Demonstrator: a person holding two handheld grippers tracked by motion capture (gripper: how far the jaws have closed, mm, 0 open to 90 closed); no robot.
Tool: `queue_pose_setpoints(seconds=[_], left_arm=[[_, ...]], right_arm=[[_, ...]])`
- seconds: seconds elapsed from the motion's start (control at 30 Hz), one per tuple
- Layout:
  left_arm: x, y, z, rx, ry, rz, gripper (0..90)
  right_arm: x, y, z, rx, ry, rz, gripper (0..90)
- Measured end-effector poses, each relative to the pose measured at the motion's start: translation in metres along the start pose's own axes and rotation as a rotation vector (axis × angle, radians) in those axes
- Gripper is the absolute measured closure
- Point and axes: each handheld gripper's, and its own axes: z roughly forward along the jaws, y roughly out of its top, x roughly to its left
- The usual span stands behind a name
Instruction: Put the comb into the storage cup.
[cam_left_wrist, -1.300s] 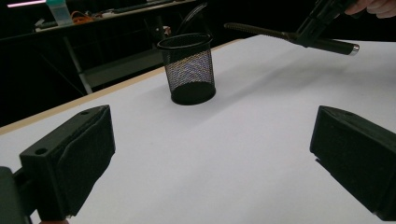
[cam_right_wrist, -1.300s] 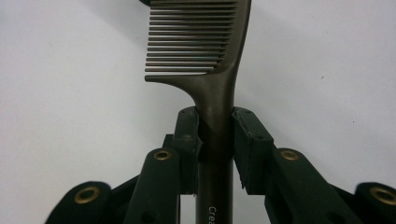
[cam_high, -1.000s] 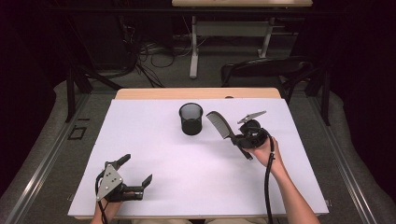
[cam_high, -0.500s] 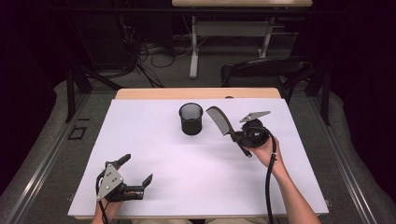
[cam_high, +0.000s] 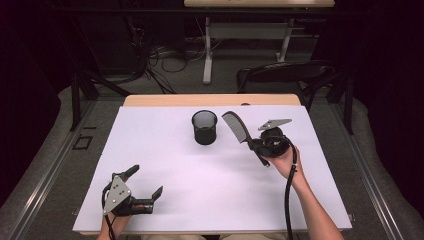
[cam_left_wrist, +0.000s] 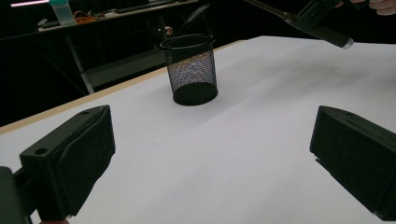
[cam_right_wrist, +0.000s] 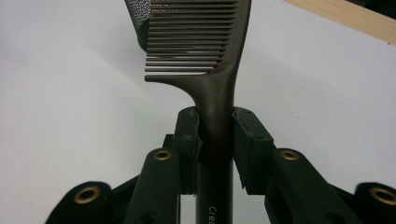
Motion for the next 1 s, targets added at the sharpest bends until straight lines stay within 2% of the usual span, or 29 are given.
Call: queue_pose_setpoints(seconds=[0.4,1.0], left_arm=[[-0.0001,0.0001,0.0001,0.002,0.0,0.002,0.0],[0.0008,0.0001,0.0002,0.001,0.001,0.001,0.0]], right_arm=[[0.0006,0.002,-0.0037,-0.065,-0.016,-0.006,72.6],[0.0026,0.0036,-0.0046,-0.132,-0.02,-0.004,72.6]])
